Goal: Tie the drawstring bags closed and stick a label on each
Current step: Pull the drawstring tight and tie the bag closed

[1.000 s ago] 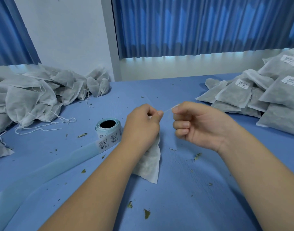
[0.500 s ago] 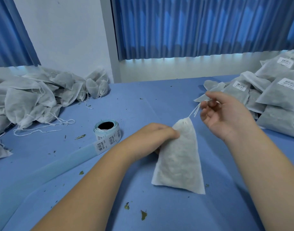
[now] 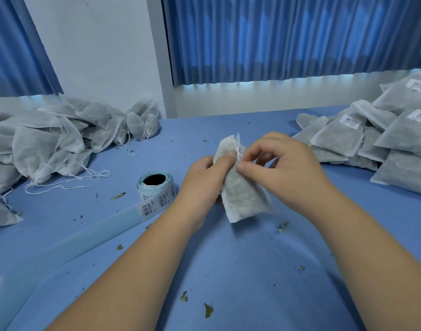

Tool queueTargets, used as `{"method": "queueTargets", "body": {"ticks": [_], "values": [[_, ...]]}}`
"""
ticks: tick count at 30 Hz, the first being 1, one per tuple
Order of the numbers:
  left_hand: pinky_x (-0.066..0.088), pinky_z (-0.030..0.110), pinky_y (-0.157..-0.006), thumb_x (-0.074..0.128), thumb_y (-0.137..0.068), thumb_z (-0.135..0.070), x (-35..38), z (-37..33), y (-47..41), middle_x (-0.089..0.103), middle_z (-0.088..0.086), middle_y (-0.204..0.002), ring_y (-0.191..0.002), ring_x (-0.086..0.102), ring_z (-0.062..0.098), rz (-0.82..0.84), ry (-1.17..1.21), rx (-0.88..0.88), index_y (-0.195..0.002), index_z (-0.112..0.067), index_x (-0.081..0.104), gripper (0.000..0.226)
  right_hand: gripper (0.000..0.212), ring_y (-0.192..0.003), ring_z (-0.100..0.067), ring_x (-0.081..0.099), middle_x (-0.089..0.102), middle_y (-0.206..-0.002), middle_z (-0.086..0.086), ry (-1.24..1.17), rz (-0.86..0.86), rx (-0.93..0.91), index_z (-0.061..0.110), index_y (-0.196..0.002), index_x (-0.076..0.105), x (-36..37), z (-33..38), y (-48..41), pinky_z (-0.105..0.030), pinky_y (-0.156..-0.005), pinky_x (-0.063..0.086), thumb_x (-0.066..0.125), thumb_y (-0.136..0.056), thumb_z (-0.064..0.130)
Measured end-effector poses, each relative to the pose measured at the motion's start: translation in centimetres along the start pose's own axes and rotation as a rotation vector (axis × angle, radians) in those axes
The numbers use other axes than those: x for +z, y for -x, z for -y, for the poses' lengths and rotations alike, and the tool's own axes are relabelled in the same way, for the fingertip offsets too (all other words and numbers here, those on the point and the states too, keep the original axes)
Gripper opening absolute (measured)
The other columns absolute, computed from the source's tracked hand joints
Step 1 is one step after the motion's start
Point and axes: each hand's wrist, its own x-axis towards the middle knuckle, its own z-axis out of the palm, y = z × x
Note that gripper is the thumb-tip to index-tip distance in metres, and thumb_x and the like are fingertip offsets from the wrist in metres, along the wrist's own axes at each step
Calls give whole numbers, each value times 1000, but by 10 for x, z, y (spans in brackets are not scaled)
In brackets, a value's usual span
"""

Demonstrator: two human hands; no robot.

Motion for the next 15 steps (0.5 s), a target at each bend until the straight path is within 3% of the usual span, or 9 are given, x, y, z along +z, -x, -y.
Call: {"method": "queueTargets", "body": {"ticks": [4,8,9,12,15], "values": [[50,27,-60,61,-93,-39,0,0,-2,71,0,-76,-68,67,15,0,94,-30,-97,-7,70,34,9,-73,-6,57,60,-81,7,68,63,-15,27,-73,72,2,-5,0,-11,-65,37,77,-78,22],[57,38,-83,60,-94,-38,-2,1,-2,75,12,-100,-93,73,26,81,144,-42,-104,-3,71,37,13,-76,-5,56,59,-86,10,139,93,-12,35,-80,74,-1,-11,-1,-11,-64,37,71,-83,22],[57,38,-84,60,-94,-36,-2,2,-1,75,13,-102,-95,73,26,96,136,-40,-106,-2,71,37,16,-77,-5,56,58,-87,11,150,105,-17,36,-84,75,0,-12,-1,-11,-65,37,70,-84,21],[57,26,-63,59,-94,-23,-2,1,1,75,5,-83,-76,73,17,112,134,-41,-89,-8,73,21,24,-81,-2,53,56,-91,13,153,143,-37,34,-94,76,2,-15,0,-14,-67,36,65,-85,15],[53,28,-67,59,-91,-18,-4,-2,4,71,5,-78,-73,68,19,73,113,-62,-90,-6,71,18,28,-81,0,52,56,-92,15,81,154,-25,33,-95,77,4,-14,1,-8,-66,34,63,-85,11]]}}
